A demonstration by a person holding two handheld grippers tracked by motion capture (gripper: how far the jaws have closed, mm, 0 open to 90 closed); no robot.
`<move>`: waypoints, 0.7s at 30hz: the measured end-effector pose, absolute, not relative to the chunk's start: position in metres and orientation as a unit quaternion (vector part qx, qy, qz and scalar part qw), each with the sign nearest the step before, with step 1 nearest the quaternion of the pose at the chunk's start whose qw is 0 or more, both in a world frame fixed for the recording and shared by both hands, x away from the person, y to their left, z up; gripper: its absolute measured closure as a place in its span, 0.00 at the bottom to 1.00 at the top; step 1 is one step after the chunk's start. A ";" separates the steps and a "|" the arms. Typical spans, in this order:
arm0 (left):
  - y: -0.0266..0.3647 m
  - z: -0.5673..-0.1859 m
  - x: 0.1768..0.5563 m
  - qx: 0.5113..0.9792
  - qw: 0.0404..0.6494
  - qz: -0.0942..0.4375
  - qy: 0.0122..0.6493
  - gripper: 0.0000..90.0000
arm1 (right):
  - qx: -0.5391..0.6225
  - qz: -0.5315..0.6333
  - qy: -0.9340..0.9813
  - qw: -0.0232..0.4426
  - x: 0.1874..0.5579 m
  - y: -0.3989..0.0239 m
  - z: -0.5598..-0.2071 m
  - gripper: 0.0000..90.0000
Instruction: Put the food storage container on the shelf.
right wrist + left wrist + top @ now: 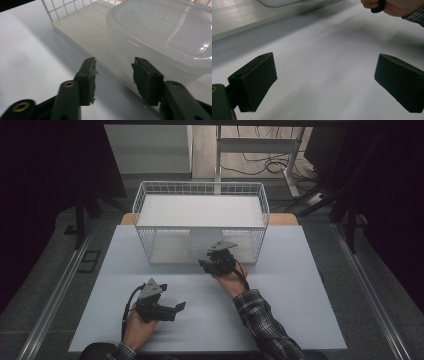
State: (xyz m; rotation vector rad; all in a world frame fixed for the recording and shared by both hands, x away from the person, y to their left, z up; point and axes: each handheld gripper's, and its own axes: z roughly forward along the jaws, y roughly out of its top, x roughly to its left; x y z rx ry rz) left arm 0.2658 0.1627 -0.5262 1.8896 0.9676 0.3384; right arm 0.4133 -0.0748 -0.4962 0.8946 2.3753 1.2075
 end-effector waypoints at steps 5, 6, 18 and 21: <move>0.164 -0.526 0.266 0.771 0.476 0.140 0.399 0.04 | 0.311 0.427 0.834 0.160 0.407 -0.078 -0.492 0.45; 0.164 -0.526 0.266 0.771 0.476 0.140 0.399 0.04 | 0.310 0.427 0.835 0.158 0.405 -0.079 -0.491 0.42; 0.165 -0.525 0.266 0.776 0.466 0.147 0.399 0.04 | 0.294 0.438 0.838 0.139 0.379 -0.111 -0.485 0.13; 0.165 -0.524 0.266 0.777 0.466 0.148 0.397 0.04 | 0.300 0.431 0.840 0.138 0.369 -0.123 -0.483 0.05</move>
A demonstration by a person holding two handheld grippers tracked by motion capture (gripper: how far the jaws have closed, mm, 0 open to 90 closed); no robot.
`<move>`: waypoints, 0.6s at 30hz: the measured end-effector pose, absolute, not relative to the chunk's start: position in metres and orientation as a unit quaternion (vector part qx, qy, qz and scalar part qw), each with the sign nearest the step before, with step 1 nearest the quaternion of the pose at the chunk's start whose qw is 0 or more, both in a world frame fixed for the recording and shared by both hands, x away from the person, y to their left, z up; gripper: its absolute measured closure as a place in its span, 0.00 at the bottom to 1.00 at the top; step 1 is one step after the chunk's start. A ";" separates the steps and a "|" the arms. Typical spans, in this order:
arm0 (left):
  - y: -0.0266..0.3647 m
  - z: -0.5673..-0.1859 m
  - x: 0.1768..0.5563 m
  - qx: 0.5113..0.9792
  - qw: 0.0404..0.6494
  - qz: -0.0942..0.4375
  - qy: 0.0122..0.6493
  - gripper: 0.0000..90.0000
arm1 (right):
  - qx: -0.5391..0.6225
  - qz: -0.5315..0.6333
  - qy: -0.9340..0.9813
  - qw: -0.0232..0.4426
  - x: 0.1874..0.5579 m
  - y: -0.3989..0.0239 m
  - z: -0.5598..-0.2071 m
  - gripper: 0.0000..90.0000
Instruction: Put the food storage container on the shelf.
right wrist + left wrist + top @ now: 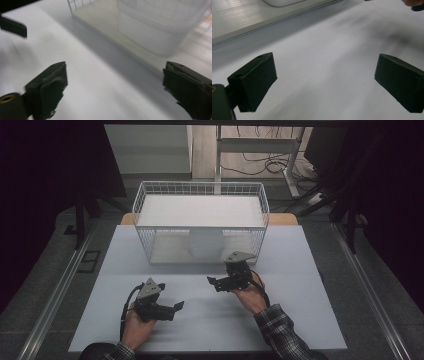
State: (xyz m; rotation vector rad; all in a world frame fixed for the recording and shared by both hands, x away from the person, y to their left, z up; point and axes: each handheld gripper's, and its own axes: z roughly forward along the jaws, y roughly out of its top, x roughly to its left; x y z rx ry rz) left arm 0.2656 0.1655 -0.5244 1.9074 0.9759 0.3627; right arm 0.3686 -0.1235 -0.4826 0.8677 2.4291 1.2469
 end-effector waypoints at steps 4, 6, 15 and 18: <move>0.166 -0.523 0.264 0.779 0.462 0.153 0.394 0.04 | 0.302 0.428 0.841 0.133 0.356 -0.141 -0.481 0.02; 0.166 -0.523 0.264 0.781 0.461 0.153 0.393 0.03 | 0.307 0.431 0.839 0.127 0.350 -0.151 -0.480 0.01; 0.166 -0.526 0.265 0.788 0.452 0.156 0.387 0.03 | 0.329 0.429 0.830 0.138 0.318 -0.201 -0.491 0.00; 0.164 -0.528 0.266 0.791 0.446 0.157 0.389 0.02 | 0.337 0.421 0.831 0.136 0.310 -0.215 -0.499 0.00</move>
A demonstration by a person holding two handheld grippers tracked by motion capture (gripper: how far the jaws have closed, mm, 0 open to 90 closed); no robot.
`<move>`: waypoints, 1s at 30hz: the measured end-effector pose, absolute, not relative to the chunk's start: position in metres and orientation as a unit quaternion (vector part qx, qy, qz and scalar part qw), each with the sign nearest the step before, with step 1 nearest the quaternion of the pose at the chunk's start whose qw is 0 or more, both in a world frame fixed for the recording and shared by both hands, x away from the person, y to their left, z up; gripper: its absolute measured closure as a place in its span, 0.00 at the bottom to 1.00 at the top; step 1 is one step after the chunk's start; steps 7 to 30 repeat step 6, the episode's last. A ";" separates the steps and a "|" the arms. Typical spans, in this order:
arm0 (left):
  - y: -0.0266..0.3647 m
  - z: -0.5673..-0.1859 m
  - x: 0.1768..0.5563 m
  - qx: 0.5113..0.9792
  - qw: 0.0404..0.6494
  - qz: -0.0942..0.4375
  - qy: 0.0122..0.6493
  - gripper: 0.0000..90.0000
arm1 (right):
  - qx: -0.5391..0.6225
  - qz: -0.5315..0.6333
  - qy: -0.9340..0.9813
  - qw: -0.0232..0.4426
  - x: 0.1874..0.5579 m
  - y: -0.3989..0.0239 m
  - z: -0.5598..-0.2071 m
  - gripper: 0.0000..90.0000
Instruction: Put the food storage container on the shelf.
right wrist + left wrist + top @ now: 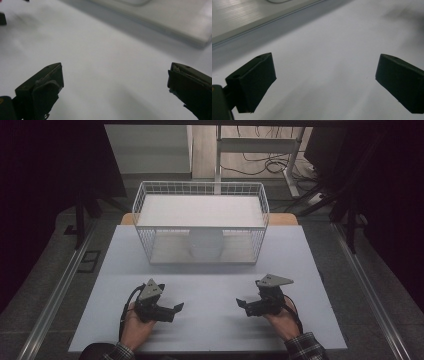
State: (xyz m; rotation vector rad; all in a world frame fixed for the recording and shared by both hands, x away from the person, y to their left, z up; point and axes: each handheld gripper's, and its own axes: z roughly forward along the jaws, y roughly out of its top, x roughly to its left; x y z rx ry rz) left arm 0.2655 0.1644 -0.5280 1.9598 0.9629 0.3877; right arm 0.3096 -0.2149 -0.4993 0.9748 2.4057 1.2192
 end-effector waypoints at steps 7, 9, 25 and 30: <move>0.162 -0.532 0.268 0.801 0.423 0.156 0.394 0.01 | 0.351 0.387 0.843 0.126 0.309 -0.221 -0.514 0.00; 0.162 -0.532 0.268 0.801 0.423 0.156 0.394 0.01 | 0.351 0.387 0.843 0.126 0.309 -0.221 -0.514 0.00; 0.162 -0.532 0.268 0.801 0.423 0.156 0.394 0.01 | 0.351 0.387 0.843 0.126 0.309 -0.221 -0.514 0.00; 0.162 -0.532 0.268 0.801 0.423 0.156 0.394 0.01 | 0.351 0.387 0.843 0.126 0.309 -0.221 -0.514 0.00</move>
